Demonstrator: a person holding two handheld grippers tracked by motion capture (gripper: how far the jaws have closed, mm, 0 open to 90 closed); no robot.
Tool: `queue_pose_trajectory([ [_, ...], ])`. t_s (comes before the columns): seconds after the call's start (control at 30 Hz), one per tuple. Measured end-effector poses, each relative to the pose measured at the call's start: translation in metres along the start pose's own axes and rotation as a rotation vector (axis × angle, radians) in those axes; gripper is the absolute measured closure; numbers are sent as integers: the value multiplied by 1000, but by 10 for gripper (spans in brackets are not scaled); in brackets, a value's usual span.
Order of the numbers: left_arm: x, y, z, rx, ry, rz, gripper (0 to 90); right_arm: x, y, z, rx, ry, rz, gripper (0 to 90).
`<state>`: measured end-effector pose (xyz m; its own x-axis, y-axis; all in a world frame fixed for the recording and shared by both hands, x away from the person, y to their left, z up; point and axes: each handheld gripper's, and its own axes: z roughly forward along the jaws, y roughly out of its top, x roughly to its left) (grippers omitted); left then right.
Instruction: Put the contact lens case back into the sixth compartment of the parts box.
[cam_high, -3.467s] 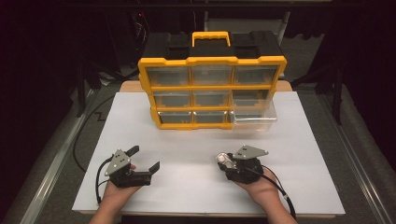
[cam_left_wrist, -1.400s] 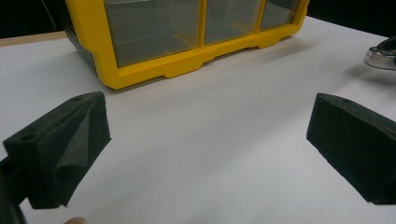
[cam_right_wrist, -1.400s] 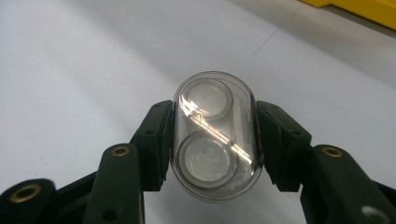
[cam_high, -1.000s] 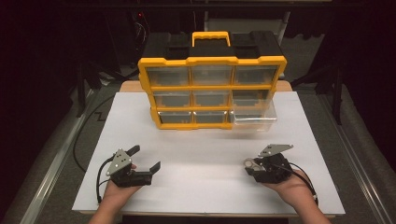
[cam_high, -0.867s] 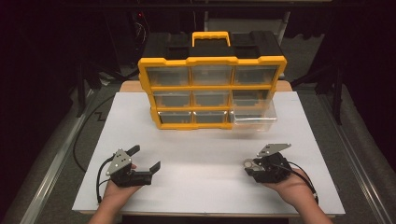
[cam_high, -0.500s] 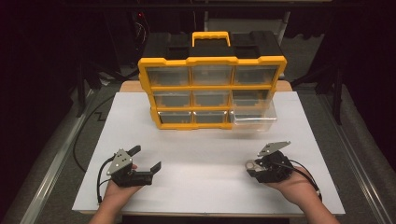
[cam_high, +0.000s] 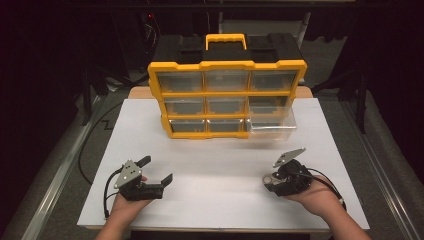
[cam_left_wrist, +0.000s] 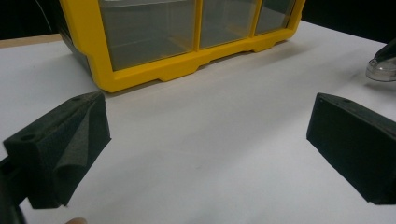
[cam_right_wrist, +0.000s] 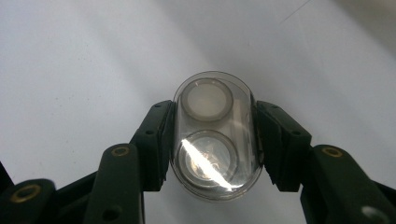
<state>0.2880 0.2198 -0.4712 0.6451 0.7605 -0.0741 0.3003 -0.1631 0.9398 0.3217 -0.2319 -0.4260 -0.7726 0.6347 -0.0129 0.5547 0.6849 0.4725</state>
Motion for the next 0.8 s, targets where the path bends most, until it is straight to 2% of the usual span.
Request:
queue_pose_trajectory([
  [0.2, 0, 0, 0, -2, -4, 4, 7, 2, 4, 0, 36, 7, -26, 500],
  [0.8, 0, 0, -1, -11, -15, 15, 7, 0, 14, -19, 92, 13, -68, 501],
])
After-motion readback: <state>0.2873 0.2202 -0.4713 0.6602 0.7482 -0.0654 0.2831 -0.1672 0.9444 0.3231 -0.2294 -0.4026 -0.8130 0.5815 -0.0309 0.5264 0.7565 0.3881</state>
